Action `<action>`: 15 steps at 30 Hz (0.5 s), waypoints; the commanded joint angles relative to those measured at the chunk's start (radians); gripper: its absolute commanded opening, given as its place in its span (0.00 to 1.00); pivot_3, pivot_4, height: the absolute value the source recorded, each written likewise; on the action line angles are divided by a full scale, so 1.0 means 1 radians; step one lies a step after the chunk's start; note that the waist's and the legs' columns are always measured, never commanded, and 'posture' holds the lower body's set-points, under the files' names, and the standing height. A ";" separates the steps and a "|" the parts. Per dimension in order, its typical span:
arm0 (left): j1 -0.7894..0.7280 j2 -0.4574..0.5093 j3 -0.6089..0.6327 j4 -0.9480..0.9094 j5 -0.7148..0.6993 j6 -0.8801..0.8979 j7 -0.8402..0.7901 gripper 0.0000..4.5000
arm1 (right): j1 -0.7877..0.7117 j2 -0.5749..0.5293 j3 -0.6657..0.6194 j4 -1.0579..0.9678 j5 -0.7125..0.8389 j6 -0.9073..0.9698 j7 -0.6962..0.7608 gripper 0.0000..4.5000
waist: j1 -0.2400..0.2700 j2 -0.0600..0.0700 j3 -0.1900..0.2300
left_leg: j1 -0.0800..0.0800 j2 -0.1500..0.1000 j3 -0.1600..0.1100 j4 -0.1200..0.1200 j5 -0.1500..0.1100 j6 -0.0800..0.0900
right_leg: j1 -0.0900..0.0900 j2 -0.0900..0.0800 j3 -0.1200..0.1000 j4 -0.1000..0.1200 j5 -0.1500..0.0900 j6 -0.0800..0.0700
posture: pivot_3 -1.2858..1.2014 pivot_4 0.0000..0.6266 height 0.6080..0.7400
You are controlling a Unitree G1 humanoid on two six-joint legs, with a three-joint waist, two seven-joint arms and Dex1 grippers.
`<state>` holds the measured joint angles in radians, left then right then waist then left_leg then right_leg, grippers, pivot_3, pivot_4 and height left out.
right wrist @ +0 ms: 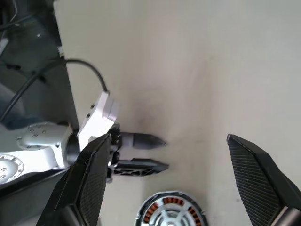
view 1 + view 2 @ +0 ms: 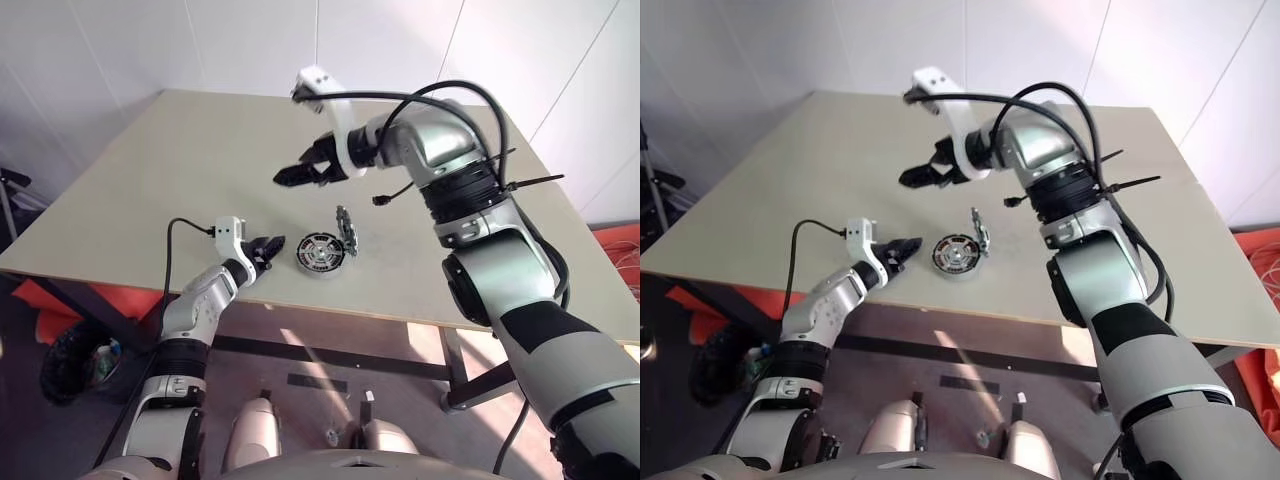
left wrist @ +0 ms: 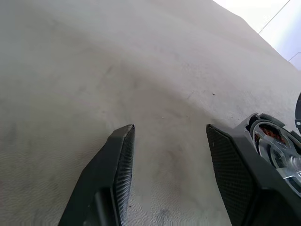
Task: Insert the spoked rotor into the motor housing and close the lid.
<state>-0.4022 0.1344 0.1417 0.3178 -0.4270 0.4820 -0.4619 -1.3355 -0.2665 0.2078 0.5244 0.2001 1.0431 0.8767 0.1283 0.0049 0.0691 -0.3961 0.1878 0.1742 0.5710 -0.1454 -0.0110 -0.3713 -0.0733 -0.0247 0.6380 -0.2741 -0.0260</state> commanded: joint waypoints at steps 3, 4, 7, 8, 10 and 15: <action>-0.020 0.038 -0.024 -0.115 -0.047 0.079 -0.076 0.57 | 0.091 -0.131 -0.051 -0.021 -0.064 -0.228 -0.064 0.99 | 0.012 -0.002 0.000 | -0.002 0.000 0.000 0.001 0.000 0.000 | 0.000 0.000 -0.001 0.000 0.000 0.000 | 0.52 0.00 1.00; -0.021 0.045 -0.028 -0.125 -0.048 0.088 -0.084 0.57 | 0.117 -0.149 -0.057 -0.027 -0.072 -0.253 -0.078 0.99 | 0.014 -0.002 0.000 | -0.003 0.000 0.000 0.002 0.000 0.000 | 0.000 0.000 -0.001 0.000 0.001 0.001 | 0.52 0.00 1.00; -0.026 0.068 -0.036 -0.153 -0.051 0.110 -0.106 0.57 | 0.233 -0.224 -0.099 -0.105 -0.083 -0.295 -0.123 0.87 | 0.019 -0.002 0.000 | -0.005 0.000 0.000 0.004 0.000 0.000 | -0.001 0.000 -0.001 0.001 0.002 0.003 | 0.52 0.00 1.00; -0.030 0.074 -0.036 -0.156 -0.052 0.115 -0.109 0.57 | 0.268 -0.242 -0.116 -0.138 -0.076 -0.290 -0.133 0.79 | 0.020 -0.002 0.000 | -0.005 0.000 0.000 0.004 0.000 0.000 | -0.002 0.000 -0.001 0.001 0.003 0.004 | 0.52 0.00 1.00; -0.035 0.079 -0.035 -0.156 -0.050 0.119 -0.113 0.57 | 0.325 -0.271 -0.130 -0.191 -0.082 -0.294 -0.155 0.63 | 0.019 -0.002 0.001 | -0.006 -0.001 0.000 0.005 0.000 0.001 | -0.003 0.000 -0.001 0.001 0.003 0.004 | 0.52 0.00 1.00; -0.048 0.085 -0.046 -0.138 -0.042 0.119 -0.127 0.57 | 0.502 -0.329 -0.154 -0.364 -0.068 -0.262 -0.170 0.23 | 0.021 -0.002 0.000 | -0.005 0.000 0.000 0.005 0.000 0.001 | -0.001 0.000 -0.001 0.002 0.003 0.004 | 0.52 0.00 1.00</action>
<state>-0.4245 0.2122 0.1003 0.1996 -0.4628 0.6023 -0.5746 -0.8382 -0.5873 0.0797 0.2381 0.1218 0.7747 0.7160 0.1490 0.0028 0.0696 -0.4006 0.1876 0.1741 0.5762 -0.1459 -0.0095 -0.3726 -0.0733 -0.0259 0.6396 -0.2714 -0.0221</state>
